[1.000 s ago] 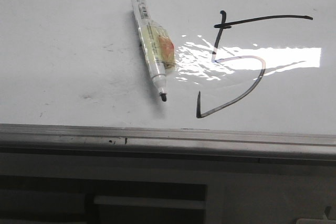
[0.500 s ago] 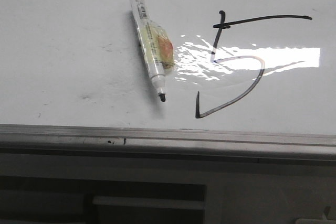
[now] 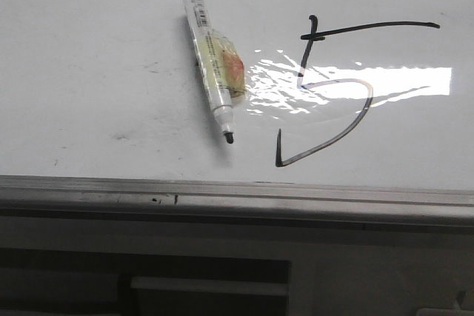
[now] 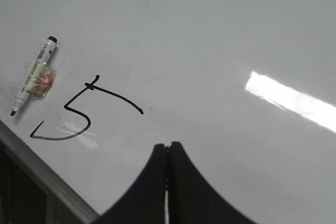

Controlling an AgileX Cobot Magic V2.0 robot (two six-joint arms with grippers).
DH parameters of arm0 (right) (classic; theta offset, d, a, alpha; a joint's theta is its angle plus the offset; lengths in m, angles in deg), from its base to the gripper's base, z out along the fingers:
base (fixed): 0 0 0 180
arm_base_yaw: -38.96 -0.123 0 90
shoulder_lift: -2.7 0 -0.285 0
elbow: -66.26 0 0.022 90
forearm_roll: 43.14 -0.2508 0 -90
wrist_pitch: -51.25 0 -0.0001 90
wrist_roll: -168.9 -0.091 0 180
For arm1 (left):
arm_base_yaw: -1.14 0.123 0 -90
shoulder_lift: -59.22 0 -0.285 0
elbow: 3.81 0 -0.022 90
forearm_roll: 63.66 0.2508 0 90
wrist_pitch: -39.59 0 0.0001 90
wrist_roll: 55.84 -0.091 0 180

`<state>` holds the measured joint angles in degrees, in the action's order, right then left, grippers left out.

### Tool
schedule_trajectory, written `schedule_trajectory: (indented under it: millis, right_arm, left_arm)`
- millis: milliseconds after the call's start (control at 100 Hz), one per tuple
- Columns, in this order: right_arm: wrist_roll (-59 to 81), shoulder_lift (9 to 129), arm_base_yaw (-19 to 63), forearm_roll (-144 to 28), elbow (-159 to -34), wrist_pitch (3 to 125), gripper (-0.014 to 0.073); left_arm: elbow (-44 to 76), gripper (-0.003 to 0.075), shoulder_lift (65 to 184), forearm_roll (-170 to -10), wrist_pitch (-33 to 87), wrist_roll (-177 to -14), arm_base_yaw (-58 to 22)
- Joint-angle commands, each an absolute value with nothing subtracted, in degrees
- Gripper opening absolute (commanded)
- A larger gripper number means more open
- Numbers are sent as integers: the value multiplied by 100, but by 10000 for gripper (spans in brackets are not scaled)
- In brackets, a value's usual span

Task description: Write number 5 on whiteboard

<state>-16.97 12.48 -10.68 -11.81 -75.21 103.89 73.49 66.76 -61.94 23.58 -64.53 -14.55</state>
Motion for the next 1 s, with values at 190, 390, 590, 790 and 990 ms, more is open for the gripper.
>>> schedule_trajectory:
  millis: [190, 390, 590, 790, 990]
  right_arm:
    - [-1703, 1347, -3, -999, -6882, 8752, -63]
    - [-1392, 1347, 2278, -3050, -5512, 6737, -63]
    - [-1343, 1339, 3631, -3826, -4128, 5754, -63]
    - [-1343, 935, 3681, -3815, -3447, 6310, -63]
    - [-1325, 888, 3681, -3782, -3456, 6945, -63]
  left_arm:
    - [7478, -20, 6524, -6244, 2726, -6457, -1443]
    - [7478, -20, 6524, -6244, 2726, -6457, -1443]
    - [7478, -20, 6524, -6244, 2726, -6457, -1443]
    - [7478, -20, 6524, -6244, 2726, -6457, -1443]
    - [7478, -20, 6535, -6244, 2726, -6457, -1443]
